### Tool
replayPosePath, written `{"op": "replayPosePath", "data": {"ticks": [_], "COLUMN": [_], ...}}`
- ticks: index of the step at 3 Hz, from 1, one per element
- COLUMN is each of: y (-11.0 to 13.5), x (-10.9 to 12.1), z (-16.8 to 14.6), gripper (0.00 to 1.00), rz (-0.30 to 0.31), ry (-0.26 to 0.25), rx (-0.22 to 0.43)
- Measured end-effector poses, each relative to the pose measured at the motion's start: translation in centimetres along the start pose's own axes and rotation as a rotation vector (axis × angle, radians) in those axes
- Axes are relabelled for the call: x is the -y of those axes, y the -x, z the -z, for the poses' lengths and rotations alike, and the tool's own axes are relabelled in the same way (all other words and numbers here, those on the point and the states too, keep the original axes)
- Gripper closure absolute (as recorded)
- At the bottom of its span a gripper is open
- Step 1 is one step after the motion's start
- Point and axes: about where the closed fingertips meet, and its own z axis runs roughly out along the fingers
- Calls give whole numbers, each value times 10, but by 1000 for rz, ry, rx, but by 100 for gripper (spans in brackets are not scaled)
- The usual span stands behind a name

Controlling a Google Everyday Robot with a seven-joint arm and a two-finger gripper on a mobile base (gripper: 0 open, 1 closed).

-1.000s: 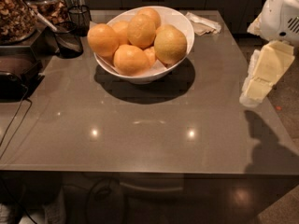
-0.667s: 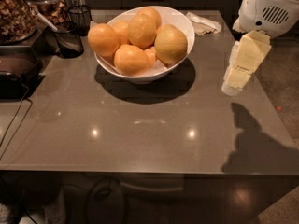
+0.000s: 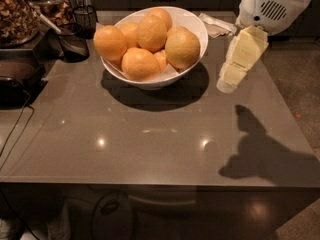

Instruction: Pick orange from white bowl

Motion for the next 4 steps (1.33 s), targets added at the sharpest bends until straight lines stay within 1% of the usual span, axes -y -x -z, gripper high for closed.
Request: {"op": "replayPosePath", "data": {"ticks": [1, 2, 3, 4], "y": [43, 80, 78, 84], "x": [1, 3, 11, 30], "z": [-14, -29, -29, -32], "gripper": [0, 0, 0, 0], "rz": [-25, -23, -37, -103], "ry": [13, 13, 7, 38], "rx": [4, 3, 16, 52]}}
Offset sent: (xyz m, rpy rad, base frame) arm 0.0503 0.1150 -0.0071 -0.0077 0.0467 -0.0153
